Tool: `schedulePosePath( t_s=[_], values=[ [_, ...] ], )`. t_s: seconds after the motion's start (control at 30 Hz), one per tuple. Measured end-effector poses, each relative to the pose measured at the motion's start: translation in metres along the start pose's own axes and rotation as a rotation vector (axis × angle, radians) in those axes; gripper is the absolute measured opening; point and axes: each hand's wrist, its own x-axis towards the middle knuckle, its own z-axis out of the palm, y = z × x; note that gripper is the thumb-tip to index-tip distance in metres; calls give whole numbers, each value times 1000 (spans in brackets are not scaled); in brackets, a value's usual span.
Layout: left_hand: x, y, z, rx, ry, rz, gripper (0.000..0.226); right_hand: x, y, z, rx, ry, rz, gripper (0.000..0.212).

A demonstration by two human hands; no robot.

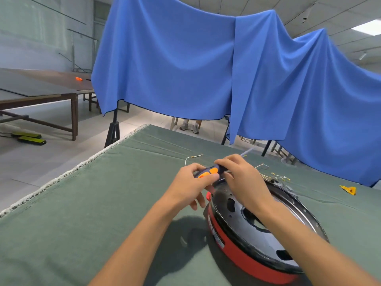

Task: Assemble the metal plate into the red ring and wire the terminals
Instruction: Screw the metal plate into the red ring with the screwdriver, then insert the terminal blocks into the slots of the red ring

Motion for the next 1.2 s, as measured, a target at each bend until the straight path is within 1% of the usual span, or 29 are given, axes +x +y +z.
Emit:
schedulePosePath(
  t_s=[0.03, 0.1, 0.13, 0.17, 0.2, 0.23, 0.27, 0.33, 0.4, 0.43, 0.5, 0.57, 0.63, 0.7, 0.8, 0.87, 0.97, 1.03, 1.13, 1.2],
  values=[
    [2, -3, 3, 34, 20, 21, 19, -1, -1, 3, 31, -9, -7, 42],
    [6, -8, 7, 52, 79, 42, 19, -4, 0, 6, 183, 35, 53, 50],
    [9, -10, 7, 77, 135, 49, 20, -6, 0, 7, 270, 71, 113, 48],
    [11, -13, 6, 120, 205, 57, 21, -8, 2, 8, 319, 100, 173, 38],
    [13, -16, 4, 179, 280, 58, 23, -9, 3, 9, 307, 99, 225, 24],
    [14, -20, 2, 265, 348, 42, 26, -11, 3, 10, 268, 72, 274, 15],
    [15, -23, 0, 384, 402, 5, 29, -13, 3, 12, 232, 24, 317, 23],
    [14, -30, -3, 634, 456, -107, 35, -19, 0, 15, 224, -94, 384, 45],
    [13, -35, -3, 799, 443, -196, 37, -20, -7, 15, 220, -212, 386, 59],
    [12, -36, -1, 861, 421, -220, 36, -22, -9, 14, 188, -273, 365, 61],
    [13, -36, 3, 964, 398, -229, 33, -23, -15, 10, 124, -381, 319, 54],
    [12, -35, 4, 1062, 406, -223, 30, -22, -20, 7, 90, -408, 275, 40],
    [10, -35, 3, 1148, 402, -226, 34, -21, -26, 2, 14, -352, 215, 33],
    [8, -37, 3, 1173, 389, -236, 37, -19, -31, -6, -42, -258, 205, 30],
    [6, -36, 3, 1138, 374, -236, 34, -10, -31, -26, 29, -124, 255, 31],
    [5, -36, 5, 1094, 363, -234, 33, -1, -29, -42, 124, 17, 263, 34],
    [4, -34, 5, 1005, 402, -174, 32, 10, -27, -61, 306, 270, 271, 40],
    [4, -33, 5, 918, 453, -105, 27, 13, -19, -65, 497, 399, 338, 43],
    [4, -30, 5, 738, 529, 14, 18, 12, 1, -58, 866, 605, 570, 45],
    [3, -29, 4, 617, 583, 70, 14, 6, 18, -46, 1072, 708, 733, 44]
  ],
)
